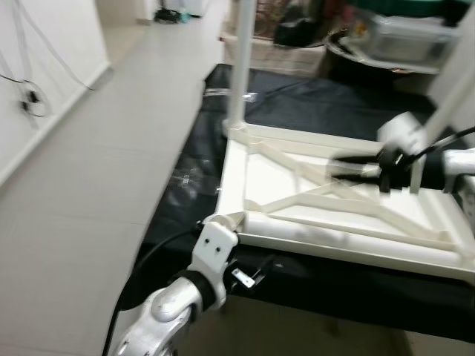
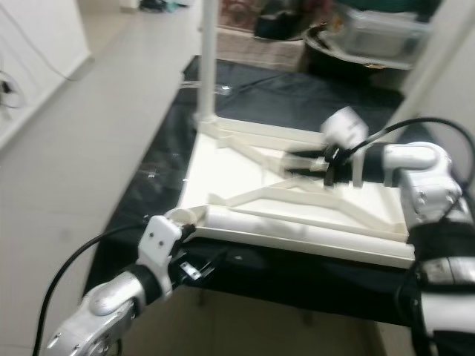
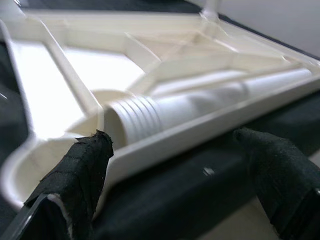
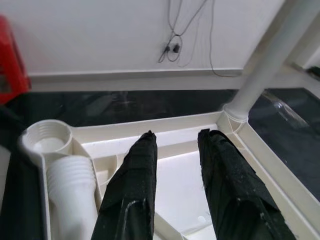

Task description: Building children table

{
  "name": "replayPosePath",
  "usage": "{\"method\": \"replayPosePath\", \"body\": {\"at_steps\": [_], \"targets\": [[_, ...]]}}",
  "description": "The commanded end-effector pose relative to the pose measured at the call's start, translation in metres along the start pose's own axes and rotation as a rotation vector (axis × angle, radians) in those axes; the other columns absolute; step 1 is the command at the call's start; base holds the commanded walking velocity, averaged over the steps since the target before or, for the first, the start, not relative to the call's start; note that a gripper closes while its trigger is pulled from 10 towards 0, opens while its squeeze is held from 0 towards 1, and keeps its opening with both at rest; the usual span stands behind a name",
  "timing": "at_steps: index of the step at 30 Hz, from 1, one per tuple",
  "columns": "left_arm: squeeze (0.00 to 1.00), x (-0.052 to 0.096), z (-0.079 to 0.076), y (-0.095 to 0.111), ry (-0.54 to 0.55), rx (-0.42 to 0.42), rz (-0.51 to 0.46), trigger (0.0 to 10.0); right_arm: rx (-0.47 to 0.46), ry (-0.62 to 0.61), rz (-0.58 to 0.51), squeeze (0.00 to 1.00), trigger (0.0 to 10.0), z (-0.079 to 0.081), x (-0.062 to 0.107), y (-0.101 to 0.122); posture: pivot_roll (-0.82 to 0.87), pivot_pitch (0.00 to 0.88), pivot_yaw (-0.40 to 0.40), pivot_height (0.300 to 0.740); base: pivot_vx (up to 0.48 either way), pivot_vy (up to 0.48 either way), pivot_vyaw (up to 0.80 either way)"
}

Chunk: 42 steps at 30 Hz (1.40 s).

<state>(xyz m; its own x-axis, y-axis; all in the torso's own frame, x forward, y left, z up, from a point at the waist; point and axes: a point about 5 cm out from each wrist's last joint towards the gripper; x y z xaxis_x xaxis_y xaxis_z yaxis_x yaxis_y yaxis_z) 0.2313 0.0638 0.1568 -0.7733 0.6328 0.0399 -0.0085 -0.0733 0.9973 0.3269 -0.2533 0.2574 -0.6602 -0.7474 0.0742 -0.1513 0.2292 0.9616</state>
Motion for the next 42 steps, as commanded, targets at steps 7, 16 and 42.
{"method": "replayPosePath", "body": {"at_steps": [7, 16, 42], "targets": [[0.00, -0.014, 0.025, 0.019, 0.067, -0.022, -0.056, 10.0, -0.250, -0.607, -0.189, 0.00, 10.0, 0.018, -0.011, -0.026, 0.13, 0.000, -0.081, 0.740, 0.000, 0.000, 0.00], [0.00, -0.018, 0.050, 0.015, 0.149, -0.053, -0.029, 10.0, -0.313, -0.774, -0.238, 0.00, 10.0, 0.052, -0.017, -0.032, 0.14, 0.006, -0.082, 0.740, 0.000, -0.098, 0.00], [0.00, -0.015, 0.082, -0.002, 0.173, 0.098, 0.160, 10.0, -0.324, -0.811, -0.242, 0.00, 10.0, 0.067, -0.030, -0.014, 0.15, 0.043, -0.092, 0.740, 0.000, -0.177, 0.00]]}}
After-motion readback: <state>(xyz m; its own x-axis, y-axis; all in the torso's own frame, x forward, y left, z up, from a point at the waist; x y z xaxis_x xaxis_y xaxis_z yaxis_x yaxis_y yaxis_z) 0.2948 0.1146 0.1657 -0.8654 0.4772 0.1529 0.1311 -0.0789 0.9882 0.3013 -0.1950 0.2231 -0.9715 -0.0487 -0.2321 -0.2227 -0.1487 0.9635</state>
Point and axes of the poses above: a point about 5 cm out from each wrist's last joint towards the gripper, its own x axis pointing back from the gripper into the wrist, its own y axis along the axis of the wrist's last joint, z = x × y, and after that the axes turned 4 degrees about -x, right-handed
